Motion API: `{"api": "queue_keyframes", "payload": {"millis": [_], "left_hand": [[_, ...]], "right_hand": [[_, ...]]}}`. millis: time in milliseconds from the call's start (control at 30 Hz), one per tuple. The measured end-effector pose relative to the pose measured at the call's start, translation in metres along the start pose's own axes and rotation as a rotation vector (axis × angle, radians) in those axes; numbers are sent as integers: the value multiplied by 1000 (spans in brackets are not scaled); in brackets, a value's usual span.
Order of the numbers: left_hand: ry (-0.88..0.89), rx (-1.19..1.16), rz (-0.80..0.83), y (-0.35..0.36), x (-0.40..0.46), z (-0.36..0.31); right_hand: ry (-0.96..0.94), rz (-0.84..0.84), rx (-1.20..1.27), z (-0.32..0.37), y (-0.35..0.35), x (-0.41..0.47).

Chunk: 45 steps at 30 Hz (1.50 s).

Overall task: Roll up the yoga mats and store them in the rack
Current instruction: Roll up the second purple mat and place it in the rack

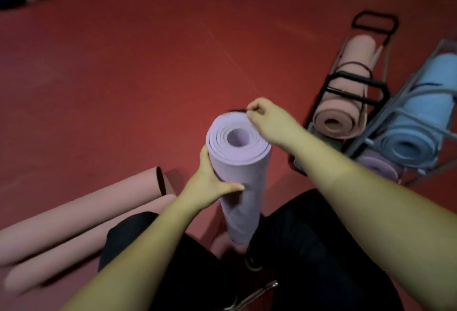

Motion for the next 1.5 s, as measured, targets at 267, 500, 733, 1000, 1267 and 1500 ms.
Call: {"api": "queue_keyframes", "payload": {"millis": [267, 500, 733, 1000, 1267, 1500], "left_hand": [[-131, -130, -98, -24, -34, 17], [40, -16, -35, -32, -5, -9], [-4, -4, -18, -28, 8, -18], [-11, 113, -7, -26, 10, -27], [-39, -18, -213, -42, 12, -16], [-82, -14, -154, -32, 15, -19]], "right_hand": [[-34, 17, -72, 22, 42, -17], [-100, 109, -110, 23, 29, -11], [-241, 267, -233, 34, 28, 2], [-424, 514, -425, 42, 15, -7], [-627, 138, -370, 24, -10, -54], [-632, -44, -480, -23, 37, -126]]}}
Point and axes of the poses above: each hand's wrist, its own x-axis towards the middle knuckle, its own y-axis out of the palm, z = x × y, the point moved 6 cm from there along x, towards the middle knuckle, and after that the axes turned 3 degrees about y, right-handed, at the moved point
